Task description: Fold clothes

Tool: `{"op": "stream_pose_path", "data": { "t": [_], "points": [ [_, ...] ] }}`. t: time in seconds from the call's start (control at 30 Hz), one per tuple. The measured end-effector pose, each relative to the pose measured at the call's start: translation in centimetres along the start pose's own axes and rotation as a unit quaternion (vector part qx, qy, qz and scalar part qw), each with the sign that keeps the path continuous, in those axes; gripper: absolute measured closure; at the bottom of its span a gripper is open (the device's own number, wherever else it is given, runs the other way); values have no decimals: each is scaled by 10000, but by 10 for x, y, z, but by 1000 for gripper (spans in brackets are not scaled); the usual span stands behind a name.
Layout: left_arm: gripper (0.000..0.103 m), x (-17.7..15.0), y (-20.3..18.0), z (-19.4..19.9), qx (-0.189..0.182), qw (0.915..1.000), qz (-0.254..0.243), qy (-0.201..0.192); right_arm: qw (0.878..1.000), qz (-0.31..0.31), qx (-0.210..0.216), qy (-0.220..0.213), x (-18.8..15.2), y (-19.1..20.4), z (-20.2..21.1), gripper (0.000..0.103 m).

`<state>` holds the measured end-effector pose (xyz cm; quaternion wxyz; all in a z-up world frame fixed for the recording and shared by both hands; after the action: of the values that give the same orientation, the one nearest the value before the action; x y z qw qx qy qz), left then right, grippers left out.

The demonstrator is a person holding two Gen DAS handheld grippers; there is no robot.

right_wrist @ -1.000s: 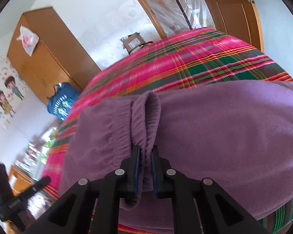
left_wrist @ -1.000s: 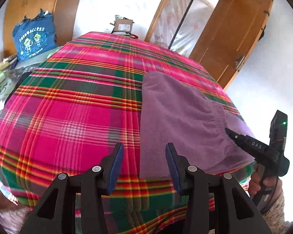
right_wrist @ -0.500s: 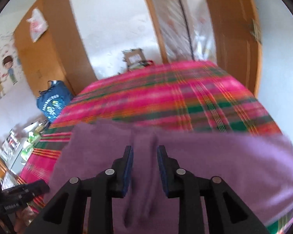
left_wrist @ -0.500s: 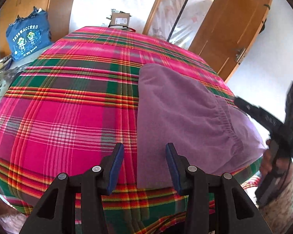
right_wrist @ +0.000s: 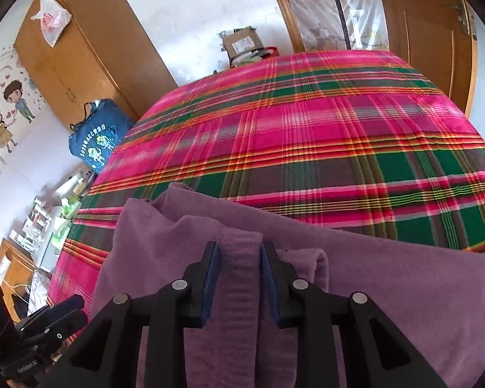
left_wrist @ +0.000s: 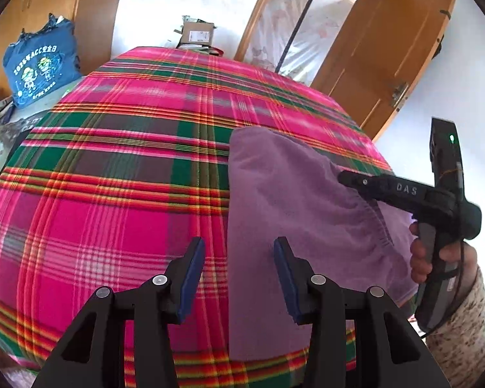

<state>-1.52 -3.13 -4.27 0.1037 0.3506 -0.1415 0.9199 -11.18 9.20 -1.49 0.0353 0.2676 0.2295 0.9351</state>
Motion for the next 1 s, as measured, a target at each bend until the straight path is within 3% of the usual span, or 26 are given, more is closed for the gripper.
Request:
{"op": "stream_pose_path", "data": {
  "t": [0.1,0.47,0.53,0.67,0.9,1.0],
  "points": [
    [57,1,0,-5,-2,10000,-34,57,9997,-190,69,170,4,-4,-8,75],
    [57,-1,3,-21,-64,9996,27,280,9985,-245,236,-439,10,6,15,78],
    [57,-3,3,-25,-60,9994,28,352,9977,-108,-94,-661,9,4,23,78],
    [57,-4,2,-26,-56,9994,-2,344,9960,112,-655,-596,5,-3,8,78],
    [57,-6,4,-23,-90,9993,36,347,9918,477,-1086,-479,3,-5,-7,78],
    [57,-8,3,-20,-177,9993,43,324,9918,448,-1073,-537,0,-7,2,78]
  ]
}}
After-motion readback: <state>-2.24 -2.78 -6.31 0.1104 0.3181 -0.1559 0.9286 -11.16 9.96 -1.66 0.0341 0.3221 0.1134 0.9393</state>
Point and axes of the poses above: each gripper's, at about its wrist camera, not at the fingertips, and z roughly against the way its jaws point, y to its left, x to its top, the point moved 9 cm from there along -z, roughly the way its jaws point, and after that the axes turned 11 degrees about -z, right-handed, at the moved point
